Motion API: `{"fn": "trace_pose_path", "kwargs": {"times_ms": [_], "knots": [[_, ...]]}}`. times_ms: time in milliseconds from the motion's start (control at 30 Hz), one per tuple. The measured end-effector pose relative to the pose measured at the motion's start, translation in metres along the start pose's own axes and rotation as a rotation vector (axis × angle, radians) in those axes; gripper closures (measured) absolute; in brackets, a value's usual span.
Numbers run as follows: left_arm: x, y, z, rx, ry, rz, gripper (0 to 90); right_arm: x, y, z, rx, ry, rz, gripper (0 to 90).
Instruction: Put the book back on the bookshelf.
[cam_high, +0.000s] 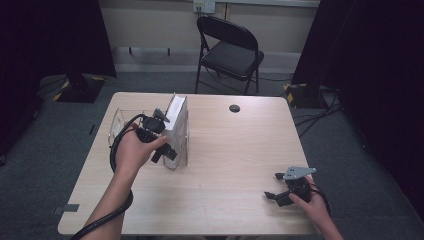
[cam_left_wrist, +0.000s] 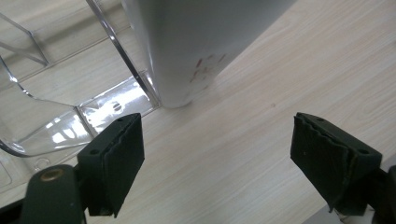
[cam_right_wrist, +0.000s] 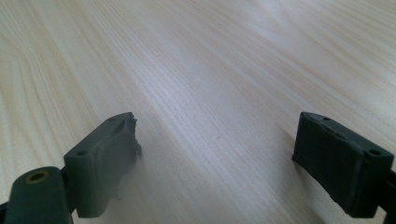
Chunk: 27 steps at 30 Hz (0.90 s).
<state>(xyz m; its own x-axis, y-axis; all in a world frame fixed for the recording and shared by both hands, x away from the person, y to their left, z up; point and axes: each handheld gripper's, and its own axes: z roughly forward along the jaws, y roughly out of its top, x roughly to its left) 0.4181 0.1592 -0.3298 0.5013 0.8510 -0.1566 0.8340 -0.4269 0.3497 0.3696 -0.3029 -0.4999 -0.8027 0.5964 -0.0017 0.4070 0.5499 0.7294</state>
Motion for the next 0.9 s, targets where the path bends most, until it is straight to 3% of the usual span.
{"fn": "trace_pose_path", "kwargs": {"times_ms": [233, 367, 400, 467, 500, 533, 567, 767, 833, 900], "knots": [[0.002, -0.009, 0.006, -0.014, -0.023, -0.023, 17.5, 0.0, 0.0, 0.0, 0.0, 0.0, 0.0, 12.0], [0.002, -0.013, 0.01, -0.009, -0.033, 0.001, 17.5, 0.0, 0.0, 0.0, 0.0, 0.0, 0.001, 12.0], [0.001, -0.015, 0.012, -0.012, -0.038, -0.018, 17.5, 0.0, 0.0, 0.0, 0.001, 0.0, 0.001, 12.0], [0.001, -0.017, 0.015, -0.011, -0.043, -0.007, 17.5, 0.0, 0.0, 0.0, 0.001, 0.0, 0.001, 12.0], [0.0, -0.018, 0.017, -0.012, -0.044, -0.021, 17.5, 0.0, 0.0, 0.0, 0.001, 0.0, 0.001, 12.0], [0.002, -0.019, 0.017, -0.001, -0.037, 0.019, 17.5, 0.0, 0.0, 0.0, 0.0, 0.0, 0.002, 12.0], [-0.001, -0.02, 0.019, -0.006, -0.041, -0.003, 17.5, 0.0, 0.0, 0.0, 0.001, 0.0, 0.001, 12.0], [-0.005, -0.026, 0.026, -0.005, -0.051, 0.011, 17.2, 0.0, 0.0, 0.0, 0.001, 0.001, -0.001, 12.0], [-0.007, -0.028, 0.029, 0.01, -0.018, 0.032, 16.6, 0.0, 0.0, 0.0, 0.002, 0.001, -0.001, 12.0], [-0.009, -0.031, 0.032, 0.008, -0.036, 0.028, 16.6, 0.0, 0.0, 0.0, 0.001, 0.002, -0.001, 12.0]]}}
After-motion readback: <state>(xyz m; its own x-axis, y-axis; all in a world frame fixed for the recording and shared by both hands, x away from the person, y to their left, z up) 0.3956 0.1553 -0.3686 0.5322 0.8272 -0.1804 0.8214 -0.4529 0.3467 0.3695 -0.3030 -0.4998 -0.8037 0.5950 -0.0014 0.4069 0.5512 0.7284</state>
